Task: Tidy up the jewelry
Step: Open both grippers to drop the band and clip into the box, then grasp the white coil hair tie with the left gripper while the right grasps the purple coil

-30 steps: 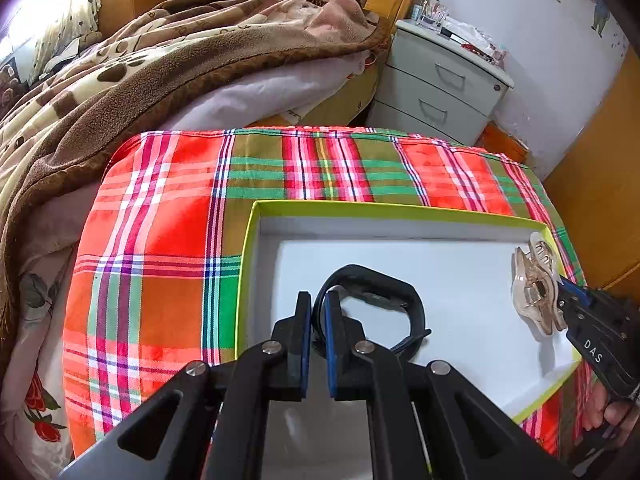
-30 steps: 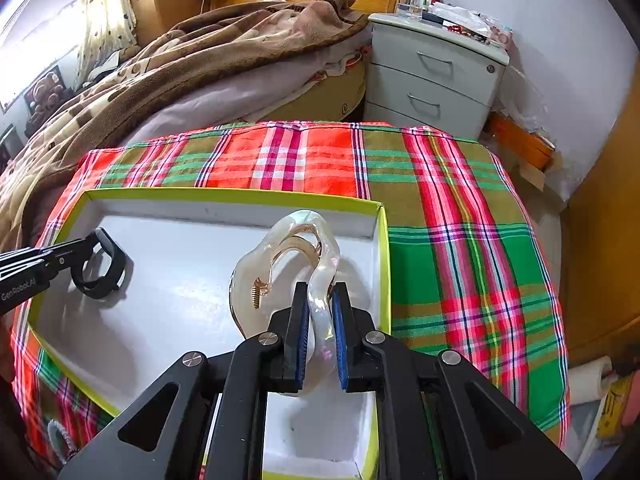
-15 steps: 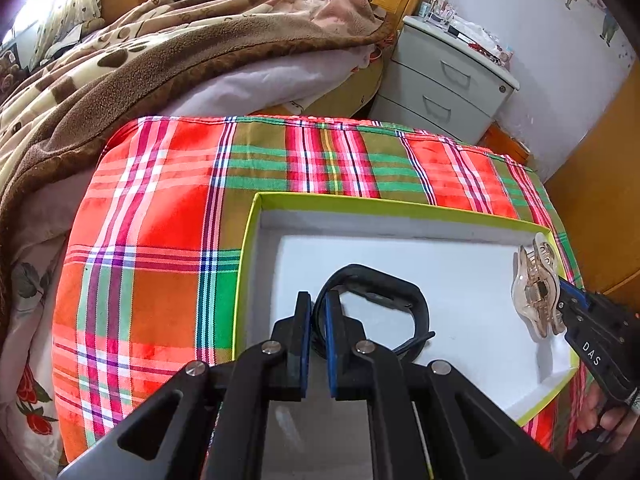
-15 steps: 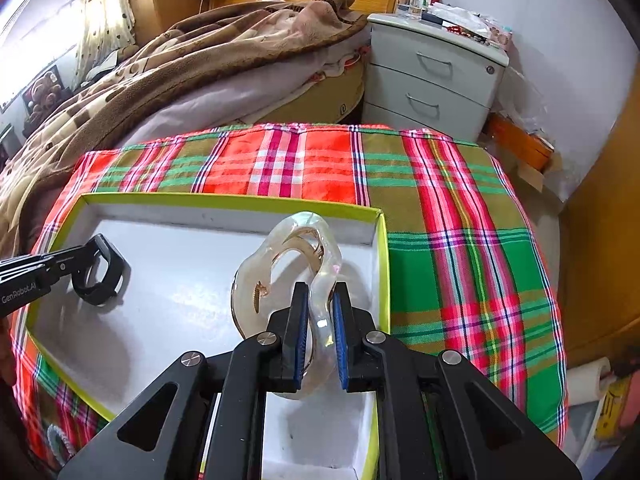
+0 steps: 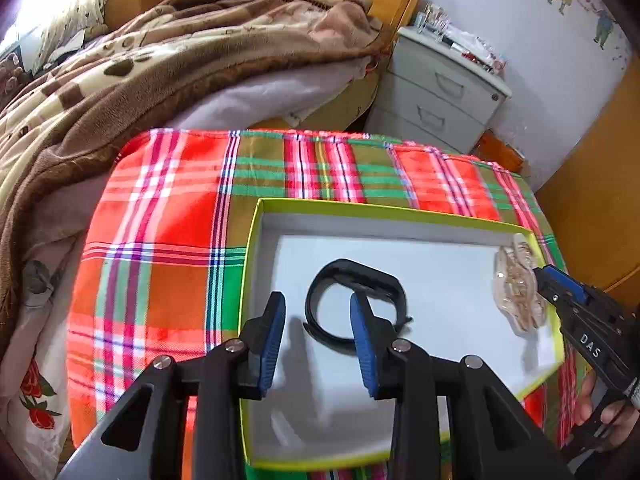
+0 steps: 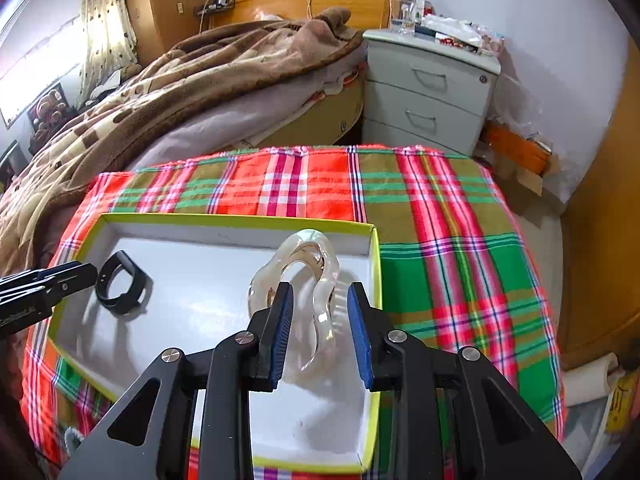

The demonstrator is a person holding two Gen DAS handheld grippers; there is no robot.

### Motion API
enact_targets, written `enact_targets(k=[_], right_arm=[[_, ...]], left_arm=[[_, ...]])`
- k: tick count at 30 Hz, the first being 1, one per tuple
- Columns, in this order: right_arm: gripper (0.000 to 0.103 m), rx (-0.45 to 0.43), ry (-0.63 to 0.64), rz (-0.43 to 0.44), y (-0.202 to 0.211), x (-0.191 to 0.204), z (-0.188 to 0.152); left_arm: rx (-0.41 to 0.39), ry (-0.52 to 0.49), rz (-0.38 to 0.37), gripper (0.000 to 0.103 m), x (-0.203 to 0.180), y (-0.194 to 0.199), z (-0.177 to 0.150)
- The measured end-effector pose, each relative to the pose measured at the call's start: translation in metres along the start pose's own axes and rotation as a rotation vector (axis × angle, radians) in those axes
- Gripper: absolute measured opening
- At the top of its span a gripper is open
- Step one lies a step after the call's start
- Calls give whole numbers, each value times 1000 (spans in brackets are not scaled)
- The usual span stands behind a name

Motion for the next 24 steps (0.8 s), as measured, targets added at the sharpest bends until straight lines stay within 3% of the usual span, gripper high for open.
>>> enact_targets(k=[7, 20, 24], right_arm=[[29, -46, -31, 28, 35, -2, -16], [29, -109, -34, 125, 94, 14, -67], [29, -109, -24, 163, 102, 22, -83]], left_arm=[[-60, -5, -31, 40, -2, 39, -13], [-109, 48, -82, 41, 5, 97, -68], [-111, 37, -51, 41, 8, 106, -89]])
Point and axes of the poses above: each gripper's, at about its wrist camera, not at the fingertips, and y roughly against the way its jaws point, x to its left, z to its top, the point moved 5 cm from there along -y, roughly the way its jaws point, and after that the axes turned 7 degrees about -x, right-handed, at the moved point
